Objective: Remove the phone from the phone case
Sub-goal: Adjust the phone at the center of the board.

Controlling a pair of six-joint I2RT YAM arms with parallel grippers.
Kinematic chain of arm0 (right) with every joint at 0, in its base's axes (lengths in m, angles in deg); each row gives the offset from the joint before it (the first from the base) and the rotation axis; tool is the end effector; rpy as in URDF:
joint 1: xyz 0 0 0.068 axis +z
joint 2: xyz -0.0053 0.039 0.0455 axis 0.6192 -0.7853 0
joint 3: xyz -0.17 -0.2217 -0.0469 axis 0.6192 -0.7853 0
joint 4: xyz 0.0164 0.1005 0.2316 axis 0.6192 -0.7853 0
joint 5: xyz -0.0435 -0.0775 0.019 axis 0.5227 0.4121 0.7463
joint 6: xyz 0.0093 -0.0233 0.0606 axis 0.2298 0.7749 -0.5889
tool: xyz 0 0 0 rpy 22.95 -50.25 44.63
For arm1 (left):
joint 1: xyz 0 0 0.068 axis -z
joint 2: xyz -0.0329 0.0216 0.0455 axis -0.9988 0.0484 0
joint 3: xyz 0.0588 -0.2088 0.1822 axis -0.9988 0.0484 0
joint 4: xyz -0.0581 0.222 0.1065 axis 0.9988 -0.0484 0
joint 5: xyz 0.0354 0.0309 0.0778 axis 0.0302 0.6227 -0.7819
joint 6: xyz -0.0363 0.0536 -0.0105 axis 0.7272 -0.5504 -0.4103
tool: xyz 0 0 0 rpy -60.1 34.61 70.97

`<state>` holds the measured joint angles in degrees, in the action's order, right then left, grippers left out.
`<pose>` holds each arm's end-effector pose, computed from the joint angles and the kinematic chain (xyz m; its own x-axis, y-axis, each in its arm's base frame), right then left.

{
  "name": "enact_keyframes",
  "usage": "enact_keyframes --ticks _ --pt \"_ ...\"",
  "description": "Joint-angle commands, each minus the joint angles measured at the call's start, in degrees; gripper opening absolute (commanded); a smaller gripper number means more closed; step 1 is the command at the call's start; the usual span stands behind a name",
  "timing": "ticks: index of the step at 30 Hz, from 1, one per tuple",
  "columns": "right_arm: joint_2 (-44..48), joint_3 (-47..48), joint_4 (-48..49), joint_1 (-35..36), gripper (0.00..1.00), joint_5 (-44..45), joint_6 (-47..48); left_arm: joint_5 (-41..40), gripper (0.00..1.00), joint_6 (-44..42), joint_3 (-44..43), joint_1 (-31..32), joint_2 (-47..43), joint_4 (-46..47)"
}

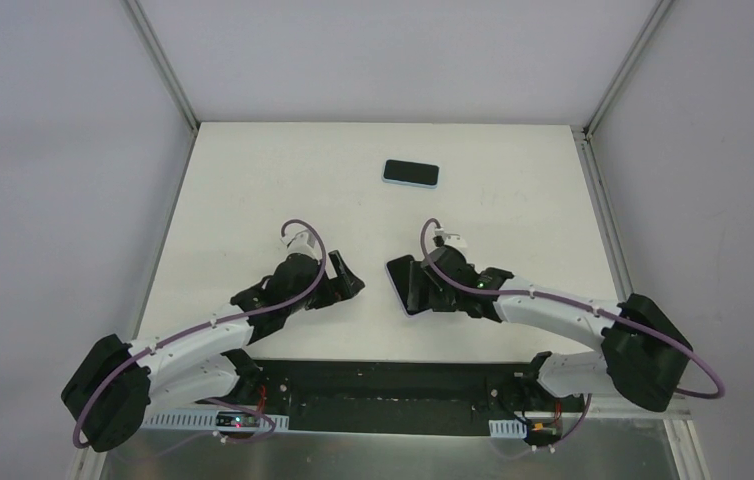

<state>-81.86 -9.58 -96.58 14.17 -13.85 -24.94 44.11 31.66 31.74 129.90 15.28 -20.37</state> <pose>0.1593 0.1866 0.1993 -0.7374 -0.1736 -0.6528 -0.3572 0.9204 0.1587 0.1548 -0.1369 0.1955 -0.7089 -0.4169 -0.5690 0.1019 0.7377 -0.6674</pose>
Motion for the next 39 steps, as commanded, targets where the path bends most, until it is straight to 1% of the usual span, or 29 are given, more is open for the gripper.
enact_keyframes --ticks 1,10,18,20,24,27,32,36,39 --pt "-3.94 2.78 2.27 -0.04 1.00 -2.46 0.82 2.24 0.89 1.17 1.51 -0.14 -3.37 0.12" --pt "-8.32 3.26 5.82 0.07 1.00 -7.51 0.07 2.18 0.89 1.68 2.65 -0.16 -4.38 0.11" --pt "-10.98 6.01 4.86 2.32 0.99 -8.20 0.46 2.54 0.89 1.83 2.56 -0.16 -3.90 0.16" --pt "-10.69 6.61 3.79 3.38 0.99 -6.86 0.65 2.29 0.89 1.90 2.85 -0.14 -4.33 0.15" --pt "-9.62 7.99 -1.07 3.91 0.99 -0.68 0.21 1.10 0.88 2.17 4.04 -0.14 -6.35 0.07" --pt "-10.92 11.17 -5.66 3.91 1.00 1.86 0.54 0.11 0.88 2.41 4.70 -0.14 -7.80 -0.02" --pt "-15.78 17.04 -10.89 3.87 0.99 1.91 2.58 0.13 0.88 2.51 5.03 -0.14 -8.31 -0.35" --pt "-19.50 20.08 -12.44 3.91 1.00 -0.23 4.42 0.46 0.88 2.68 5.39 -0.14 -8.06 -0.46" --pt "-21.75 21.90 -14.08 3.91 0.99 0.69 5.77 0.71 0.88 2.68 5.44 -0.14 -8.11 -0.55"
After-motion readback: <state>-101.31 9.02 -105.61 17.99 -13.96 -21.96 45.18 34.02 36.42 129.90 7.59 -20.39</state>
